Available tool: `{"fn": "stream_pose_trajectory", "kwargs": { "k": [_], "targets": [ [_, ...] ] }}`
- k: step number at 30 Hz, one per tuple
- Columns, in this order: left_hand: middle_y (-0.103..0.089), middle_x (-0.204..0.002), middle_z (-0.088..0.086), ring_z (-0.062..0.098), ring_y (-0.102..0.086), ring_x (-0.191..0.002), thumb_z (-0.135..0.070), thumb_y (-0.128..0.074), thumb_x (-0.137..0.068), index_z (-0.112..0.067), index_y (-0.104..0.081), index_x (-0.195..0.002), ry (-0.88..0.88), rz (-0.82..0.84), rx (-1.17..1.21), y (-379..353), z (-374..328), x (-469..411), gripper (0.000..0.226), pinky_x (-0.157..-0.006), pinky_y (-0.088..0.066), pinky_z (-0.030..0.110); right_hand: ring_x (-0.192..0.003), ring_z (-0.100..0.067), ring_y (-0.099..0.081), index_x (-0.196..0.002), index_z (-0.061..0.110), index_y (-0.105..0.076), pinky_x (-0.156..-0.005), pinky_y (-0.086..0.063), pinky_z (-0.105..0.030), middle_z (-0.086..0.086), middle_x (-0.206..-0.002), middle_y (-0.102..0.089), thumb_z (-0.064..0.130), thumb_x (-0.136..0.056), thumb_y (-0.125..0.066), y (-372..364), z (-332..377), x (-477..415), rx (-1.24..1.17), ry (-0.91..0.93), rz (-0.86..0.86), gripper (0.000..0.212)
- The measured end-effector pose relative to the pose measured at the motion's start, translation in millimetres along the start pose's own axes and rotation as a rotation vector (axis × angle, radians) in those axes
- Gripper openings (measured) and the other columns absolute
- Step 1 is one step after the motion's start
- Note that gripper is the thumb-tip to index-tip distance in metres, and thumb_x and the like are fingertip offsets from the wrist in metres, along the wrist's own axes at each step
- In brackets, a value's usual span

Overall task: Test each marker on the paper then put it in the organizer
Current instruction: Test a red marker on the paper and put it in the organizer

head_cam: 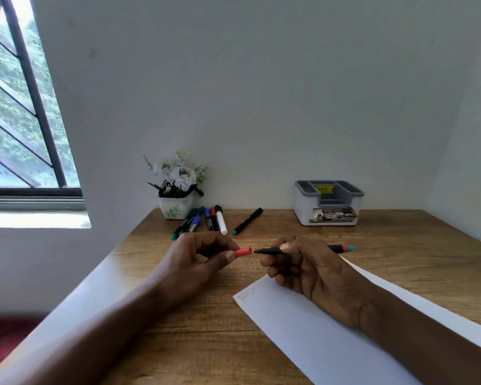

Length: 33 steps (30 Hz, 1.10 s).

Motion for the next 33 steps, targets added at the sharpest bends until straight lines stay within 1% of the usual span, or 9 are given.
{"fn": "stream_pose_trajectory", "kwargs": {
  "k": [3,9,12,16,18,20,26,31,33],
  "targets": [
    [-0.073,-0.093,-0.015,0.005,-0.065,-0.093,-0.028,-0.069,-0.094,-0.037,-0.075,-0.101,-0.019,0.013,0.003,0,-2,1,0.013,-0.078,-0.048,0.026,-0.072,-0.024,-0.071,-0.095,0.005,-0.067,-0.064,-0.059,-0.029,-0.024,-0.094,-0.075,0.016,-0.073,-0.065,-1,0,1,0.006,0.003,0.000,0.025],
    [-0.075,-0.095,-0.013,0.010,-0.067,-0.096,-0.028,-0.070,-0.093,-0.038,-0.076,-0.101,-0.049,0.016,0.017,0,-3,2,0.014,-0.087,-0.053,0.034,-0.074,-0.023,-0.071,-0.098,0.003,-0.067,-0.066,-0.059,-0.029,-0.026,-0.097,-0.075,0.014,-0.074,-0.068,-3,1,3,0.037,0.030,0.007,0.026],
    [-0.075,-0.094,-0.012,0.011,-0.068,-0.095,-0.030,-0.070,-0.092,-0.036,-0.077,-0.102,-0.075,0.012,0.042,0,-7,2,0.013,-0.086,-0.052,0.032,-0.075,-0.024,-0.070,-0.099,0.004,-0.066,-0.067,-0.058,-0.029,-0.026,-0.098,-0.075,0.012,-0.076,-0.069,-3,2,4,0.053,0.042,0.010,0.025],
    [-0.074,-0.093,0.001,0.017,-0.070,-0.085,-0.029,-0.069,-0.093,-0.029,-0.076,-0.104,-0.096,0.059,0.135,-6,-12,4,0.013,-0.079,-0.057,0.032,-0.070,-0.022,-0.068,-0.082,0.010,-0.074,-0.062,-0.056,-0.027,-0.022,-0.089,-0.075,0.009,-0.079,-0.073,-7,4,7,0.114,0.060,0.018,0.003],
    [-0.074,-0.091,0.005,0.017,-0.069,-0.078,-0.025,-0.068,-0.094,-0.023,-0.074,-0.103,-0.106,0.055,0.187,-8,-15,5,0.011,-0.072,-0.058,0.033,-0.063,-0.019,-0.064,-0.072,0.015,-0.075,-0.055,-0.052,-0.025,-0.017,-0.081,-0.072,0.010,-0.081,-0.075,-7,5,8,0.171,0.081,0.008,0.010],
    [-0.074,-0.089,0.009,0.020,-0.068,-0.072,-0.020,-0.066,-0.095,-0.012,-0.070,-0.100,-0.121,0.050,0.260,-10,-20,6,0.010,-0.069,-0.058,0.034,-0.056,-0.018,-0.059,-0.070,0.016,-0.074,-0.049,-0.048,-0.024,-0.013,-0.074,-0.069,0.012,-0.084,-0.075,-8,6,9,0.219,0.116,0.000,0.014],
    [-0.073,-0.084,0.018,0.020,-0.067,-0.070,-0.008,-0.068,-0.092,-0.004,-0.065,-0.104,-0.140,-0.009,0.427,-14,-27,9,0.013,-0.064,-0.055,0.029,-0.053,-0.017,-0.057,-0.074,0.015,-0.075,-0.046,-0.046,-0.022,-0.012,-0.072,-0.069,0.014,-0.087,-0.072,-8,8,10,0.277,0.221,0.016,0.013],
    [-0.070,-0.080,0.014,0.024,-0.065,-0.073,-0.008,-0.070,-0.090,-0.002,-0.065,-0.102,-0.123,0.003,0.542,-15,-26,10,0.014,-0.064,-0.053,0.028,-0.050,-0.016,-0.053,-0.081,0.010,-0.075,-0.043,-0.042,-0.021,-0.012,-0.071,-0.069,0.016,-0.084,-0.073,-5,7,9,0.287,0.240,0.011,0.007],
    [-0.068,-0.079,0.014,0.026,-0.065,-0.075,-0.009,-0.070,-0.089,-0.001,-0.065,-0.101,-0.128,-0.001,0.573,-15,-26,10,0.015,-0.063,-0.052,0.027,-0.050,-0.015,-0.052,-0.085,0.006,-0.074,-0.043,-0.042,-0.021,-0.011,-0.071,-0.069,0.017,-0.082,-0.073,-4,8,10,0.287,0.246,0.014,0.012]
  ]
}}
Point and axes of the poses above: each hand's wrist, its own x-axis away from the middle knuckle, its own y-axis out of the back of the hand, z = x × y, the point moved 5 cm from there along -x, towards the middle knuckle
